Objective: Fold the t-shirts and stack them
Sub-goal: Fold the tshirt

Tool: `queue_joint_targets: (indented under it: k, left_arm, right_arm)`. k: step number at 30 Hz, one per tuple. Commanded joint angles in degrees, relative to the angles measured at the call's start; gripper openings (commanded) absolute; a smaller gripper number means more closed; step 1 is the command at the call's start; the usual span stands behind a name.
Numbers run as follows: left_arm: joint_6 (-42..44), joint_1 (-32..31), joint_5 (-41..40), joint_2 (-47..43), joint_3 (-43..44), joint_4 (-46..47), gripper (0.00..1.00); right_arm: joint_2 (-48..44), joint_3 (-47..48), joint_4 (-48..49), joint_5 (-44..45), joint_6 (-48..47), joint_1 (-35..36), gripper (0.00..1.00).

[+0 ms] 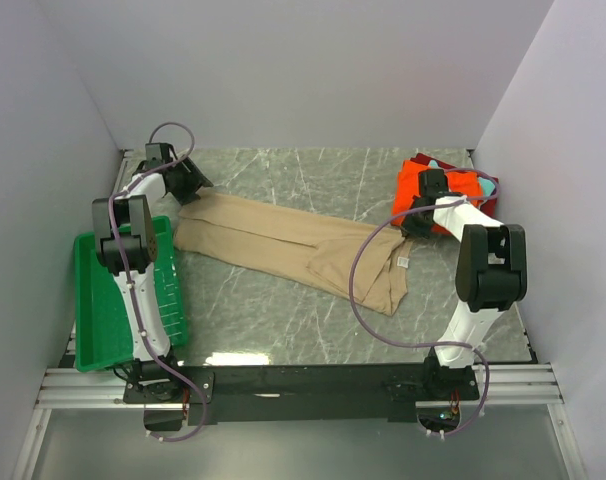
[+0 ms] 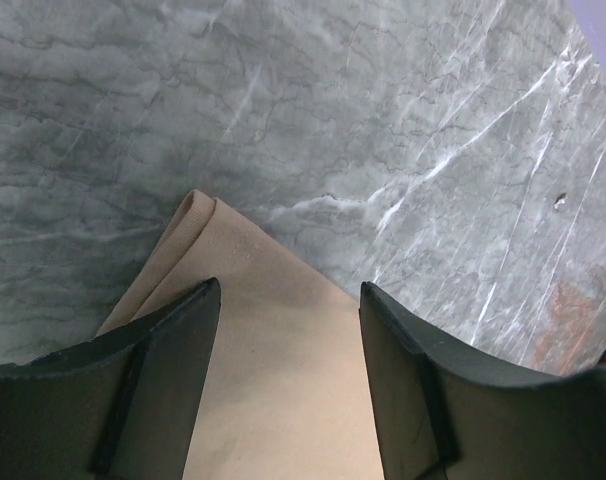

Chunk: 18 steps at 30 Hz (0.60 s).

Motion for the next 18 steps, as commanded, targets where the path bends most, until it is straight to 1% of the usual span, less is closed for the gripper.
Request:
queue_joint_targets:
  k: [1, 5, 7, 9, 10, 12, 13, 16, 18]
  left_arm:
    - [1.4, 1.2, -3.5, 2.5, -2.4, -0.8, 0.66]
    - [2.2, 1.3, -2.7, 1.8, -2.6, -0.5, 0.67]
    - [2.8, 1.3, -2.3, 1.2, -2.2, -1.0, 0.68]
    - [3.2, 1.3, -1.7, 0.2, -1.5, -1.5, 0.69]
    - [3.3, 1.3, -1.1, 0.0, -1.3, -1.5, 0.7]
    - [3.4, 1.3, -0.4, -1.4, -0.5, -1.7, 0.71]
    - [3.5, 1.2, 0.4, -2.0, -0.2, -1.9, 0.71]
    - [3.4, 1.2, 1.5, -3.7, 1.2, -2.7, 0.72]
    - [3.4, 1.0, 1.6, -5.0, 2.1, -3.3, 0.72]
  right_arm:
    - [-0.6, 0.8, -0.3, 1.5, -0.2, -1.3, 0.1]
    - [0.8, 2.1, -1.4, 1.9, -0.1, -1.5, 0.11]
    - [1.0, 2.4, -2.1, 2.4, -0.2, -1.5, 0.14]
    - [0.7, 2.4, -2.3, 2.3, -0.4, -1.5, 0.19]
    - [0.4, 2.4, -2.5, 2.3, -0.2, -1.5, 0.26]
    - [-0.3, 2.1, -2.7, 2.2, -0.2, -1.5, 0.33]
    - [-0.6, 2.0, -2.9, 2.0, -0.2, -1.5, 0.39]
    - [-2.0, 1.3, -3.6, 2.1, -0.1, -1.5, 0.46]
    - [-3.7, 0.6, -4.1, 2.5, 0.0, -1.5, 0.49]
